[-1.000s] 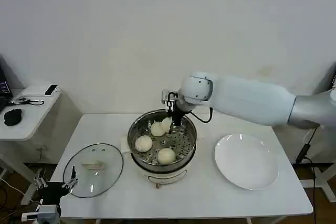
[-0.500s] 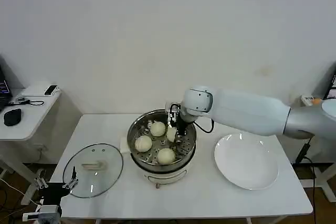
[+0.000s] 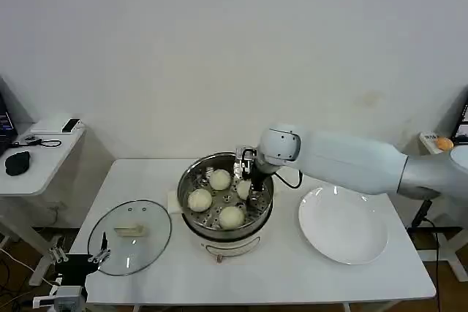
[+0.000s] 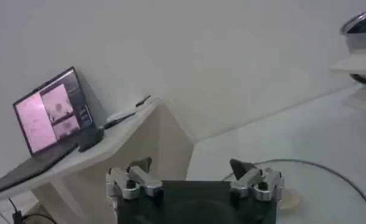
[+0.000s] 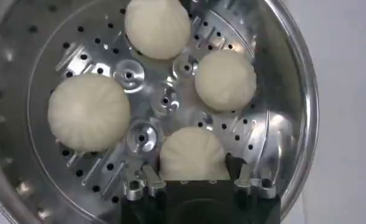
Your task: Take steamed baozi put them in steamer then cover it.
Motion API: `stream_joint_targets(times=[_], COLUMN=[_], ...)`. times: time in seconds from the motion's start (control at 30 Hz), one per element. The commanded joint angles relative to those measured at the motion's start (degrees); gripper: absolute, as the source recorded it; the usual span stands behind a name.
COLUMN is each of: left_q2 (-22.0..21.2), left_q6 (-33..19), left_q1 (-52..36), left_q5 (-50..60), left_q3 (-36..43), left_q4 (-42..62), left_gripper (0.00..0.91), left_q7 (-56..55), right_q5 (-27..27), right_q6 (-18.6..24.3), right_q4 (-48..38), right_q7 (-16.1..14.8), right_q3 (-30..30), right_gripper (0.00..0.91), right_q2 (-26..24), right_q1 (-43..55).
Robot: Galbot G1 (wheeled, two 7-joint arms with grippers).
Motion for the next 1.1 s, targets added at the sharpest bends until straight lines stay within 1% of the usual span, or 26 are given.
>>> stream_joint_targets(times=[0.03,0.17,0.4,0.6,0.63,0.67,0.77,0.8,0.87,0.9,0.93,1.0,1.03,1.07,1.1], left_q2=[0.0,0.0,-0.1,-0.1,-0.1,-0.1,-0.2,-0.2,-0.3,-0.3,-0.3,-0.3,-0.3,-0.4,-0.4], left_q6=[0.0,0.0,0.1,0.0,0.1,0.1,0.0,0.0,0.0,0.0,0.0,0.0,0.0,0.0,-0.1], left_q1=[0.1,0.2,0.1,0.0,0.0,0.0,-0.1,-0.1,-0.2,-0.2,-0.2,-0.3,-0.3,-0.3,-0.3], left_q5=[0.1,0.1,0.1,0.1,0.1,0.1,0.2,0.2,0.2,0.2,0.2,0.3,0.2,0.2,0.2], left_q3=[0.0,0.1,0.2,0.3,0.4,0.5,0.7,0.8,0.9,0.9,1.0,0.9,0.9,0.9,0.8], left_q4=[0.0,-0.1,-0.1,0.1,0.0,0.0,0.1,0.1,0.1,0.0,-0.1,-0.2,-0.4,-0.4,-0.4], left_gripper=[0.907,0.907,0.907,0.907,0.907,0.907,0.907,0.907,0.907,0.907,0.907,0.907,0.907,0.907,0.907], left_q7=[0.0,0.0,0.1,0.1,0.1,0.1,0.1,0.1,0.1,0.1,0.1,0.1,0.1,0.1,0.1], right_q5=[-1.0,-0.8,0.7,2.2,3.4,3.8,4.9,5.2,5.4,5.8,6.8,6.8,6.9,6.8,5.6], right_q6=[-0.2,-0.2,-0.2,0.2,0.0,0.0,0.3,0.4,2.0,2.1,1.8,3.5,4.9,5.7,8.0], right_q4=[0.1,0.9,3.4,7.2,8.9,9.7,13.5,14.0,17.5,18.2,19.9,22.5,24.2,25.0,26.1], right_q7=[0.2,-0.6,-0.2,0.8,2.2,2.6,5.8,6.4,10.6,11.7,14.7,18.4,21.7,23.5,25.9], right_q3=[0.5,0.5,1.9,6.3,8.4,9.4,12.5,12.9,16.1,17.1,18.9,22.1,25.3,27.5,32.1], right_gripper=[0.907,0.907,0.907,0.907,0.907,0.907,0.907,0.907,0.907,0.907,0.907,0.907,0.907,0.907,0.907], right_q2=[-0.4,-1.1,-3.4,-6.9,-8.3,-9.1,-11.9,-12.3,-15.5,-16.2,-17.7,-20.8,-22.6,-23.7,-25.1], right_q1=[-0.4,0.4,2.0,1.7,0.9,0.3,-1.6,-1.9,-4.5,-5.4,-7.3,-10.6,-14.1,-16.5,-21.9])
